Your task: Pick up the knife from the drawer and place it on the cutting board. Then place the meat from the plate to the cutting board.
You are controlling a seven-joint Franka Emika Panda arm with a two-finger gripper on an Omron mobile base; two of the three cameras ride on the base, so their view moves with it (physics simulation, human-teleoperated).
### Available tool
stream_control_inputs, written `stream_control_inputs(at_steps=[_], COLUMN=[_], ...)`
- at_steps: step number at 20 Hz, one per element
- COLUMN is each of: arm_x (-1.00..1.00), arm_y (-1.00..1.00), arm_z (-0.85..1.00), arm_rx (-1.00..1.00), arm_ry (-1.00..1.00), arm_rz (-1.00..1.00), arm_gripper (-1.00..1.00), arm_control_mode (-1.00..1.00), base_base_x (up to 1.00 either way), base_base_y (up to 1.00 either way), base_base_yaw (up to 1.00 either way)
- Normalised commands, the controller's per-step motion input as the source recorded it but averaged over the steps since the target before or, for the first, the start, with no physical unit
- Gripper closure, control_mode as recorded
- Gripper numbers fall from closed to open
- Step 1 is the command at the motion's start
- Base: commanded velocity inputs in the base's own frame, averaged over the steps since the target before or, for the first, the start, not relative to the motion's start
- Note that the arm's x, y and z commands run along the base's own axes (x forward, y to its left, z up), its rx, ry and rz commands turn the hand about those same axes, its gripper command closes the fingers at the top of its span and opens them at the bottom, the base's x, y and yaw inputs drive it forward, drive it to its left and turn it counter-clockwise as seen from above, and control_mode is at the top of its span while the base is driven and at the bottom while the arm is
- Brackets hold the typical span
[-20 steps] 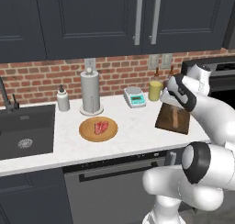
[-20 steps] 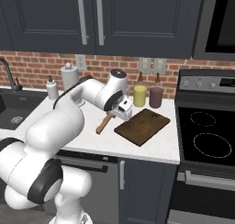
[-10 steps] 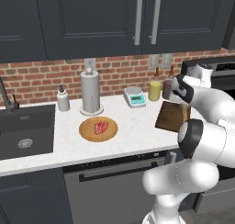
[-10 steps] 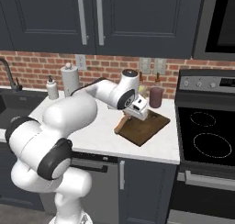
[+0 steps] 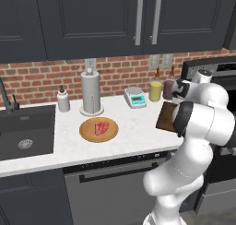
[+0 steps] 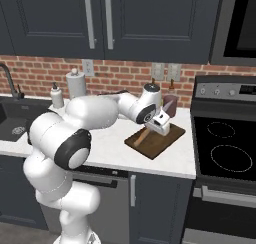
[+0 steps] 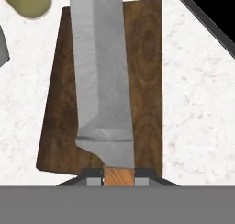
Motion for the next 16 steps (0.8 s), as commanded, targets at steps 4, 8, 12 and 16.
stream_control_inputs(at_steps=[4, 8, 12, 16], arm_x=[0.27, 0.19, 0.14, 0.09], arm_y=[-0.07, -0.06, -0.14, -0.2], arm_z=[-0.24, -0.25, -0.24, -0.23], arm_rx=[0.0, 0.0, 0.0, 0.0], arm_ry=[0.0, 0.0, 0.0, 0.0], arm_rz=[0.0, 0.0, 0.0, 0.0], arm_gripper=[1.0, 1.0, 1.0, 1.0], arm_control_mode=[-1.0, -1.0, -1.0, -1.0], base_base_x=[0.0, 0.0, 0.0, 0.0], base_base_y=[0.0, 0.0, 0.0, 0.0], base_base_yaw=[0.0, 0.0, 0.0, 0.0])
